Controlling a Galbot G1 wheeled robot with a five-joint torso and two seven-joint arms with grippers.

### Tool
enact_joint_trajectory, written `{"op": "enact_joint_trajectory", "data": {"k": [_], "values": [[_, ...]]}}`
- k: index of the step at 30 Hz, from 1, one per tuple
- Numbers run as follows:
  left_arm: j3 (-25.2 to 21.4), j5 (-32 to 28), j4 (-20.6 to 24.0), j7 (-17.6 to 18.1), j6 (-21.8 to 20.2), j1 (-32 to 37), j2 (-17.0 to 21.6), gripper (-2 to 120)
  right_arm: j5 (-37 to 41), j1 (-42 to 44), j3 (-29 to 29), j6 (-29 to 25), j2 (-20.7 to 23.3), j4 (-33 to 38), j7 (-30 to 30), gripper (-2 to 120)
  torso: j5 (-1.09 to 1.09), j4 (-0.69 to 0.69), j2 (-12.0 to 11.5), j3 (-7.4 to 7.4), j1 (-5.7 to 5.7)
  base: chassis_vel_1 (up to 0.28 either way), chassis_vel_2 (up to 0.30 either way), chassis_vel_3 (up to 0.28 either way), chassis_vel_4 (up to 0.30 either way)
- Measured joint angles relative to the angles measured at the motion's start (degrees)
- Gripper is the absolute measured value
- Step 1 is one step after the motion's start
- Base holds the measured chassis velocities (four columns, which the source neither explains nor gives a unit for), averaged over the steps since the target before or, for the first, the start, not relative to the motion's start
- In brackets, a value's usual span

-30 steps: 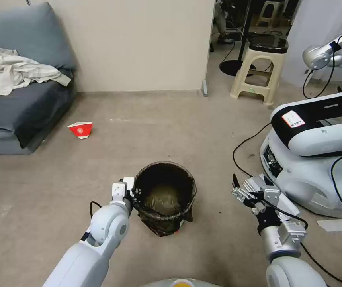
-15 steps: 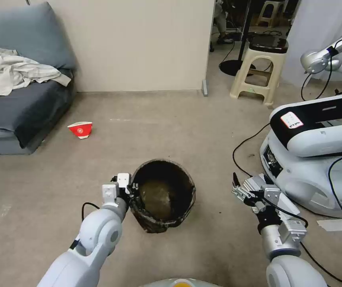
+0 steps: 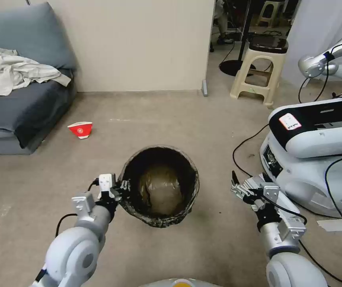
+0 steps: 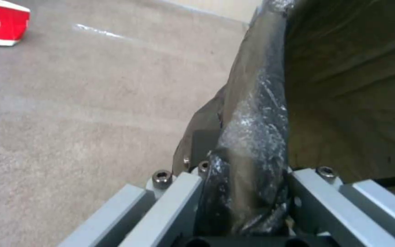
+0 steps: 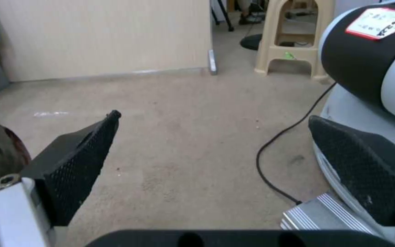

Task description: Pick up the trash can from the floor.

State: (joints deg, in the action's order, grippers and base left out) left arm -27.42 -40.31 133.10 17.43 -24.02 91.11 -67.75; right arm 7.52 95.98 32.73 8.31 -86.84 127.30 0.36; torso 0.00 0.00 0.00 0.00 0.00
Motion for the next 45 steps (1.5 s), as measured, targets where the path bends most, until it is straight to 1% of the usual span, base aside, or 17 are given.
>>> {"op": "enact_joint_trajectory", "data": {"k": [5,7,13,18,31,45], "values": [[-0.73,1.28,1.95,-0.19,0.25,1.94,-1.02,2,0.24,-0.12,0.01,-0.22,0.00,0.15,0.00,100,0.01,0.00,0.00,0.00,0.00,0.000,0.000,0.000,0.000],[-1.04,2.89,3.11,-0.48,0.31,3.26,-1.54,2,0.40,-0.20,0.00,-0.33,0.02,0.35,-0.01,100,0.01,0.00,0.00,0.00,0.00,0.000,0.000,0.000,0.000],[-1.09,5.44,4.31,-0.68,0.40,4.62,-2.73,2,0.87,0.21,0.16,-0.63,0.11,1.04,-0.09,100,0.00,0.00,0.00,0.00,0.00,0.000,0.000,0.000,0.000],[-1.06,6.62,4.46,-0.68,0.43,5.03,-3.28,2,1.03,0.39,0.22,-1.01,0.12,1.10,-0.15,100,0.01,0.00,0.00,0.00,0.00,0.000,0.000,0.000,0.000],[-0.96,7.55,3.28,-0.69,0.91,4.37,-3.42,2,1.34,0.36,0.55,-1.12,0.14,1.49,-0.19,100,0.00,0.00,0.00,0.00,0.00,0.000,0.000,0.000,0.000],[-0.98,7.80,3.39,-0.68,0.98,4.73,-3.56,2,1.41,0.48,0.62,-1.22,-0.06,1.54,-0.19,100,0.00,0.00,0.00,0.00,0.00,0.000,0.000,0.000,0.000]]}}
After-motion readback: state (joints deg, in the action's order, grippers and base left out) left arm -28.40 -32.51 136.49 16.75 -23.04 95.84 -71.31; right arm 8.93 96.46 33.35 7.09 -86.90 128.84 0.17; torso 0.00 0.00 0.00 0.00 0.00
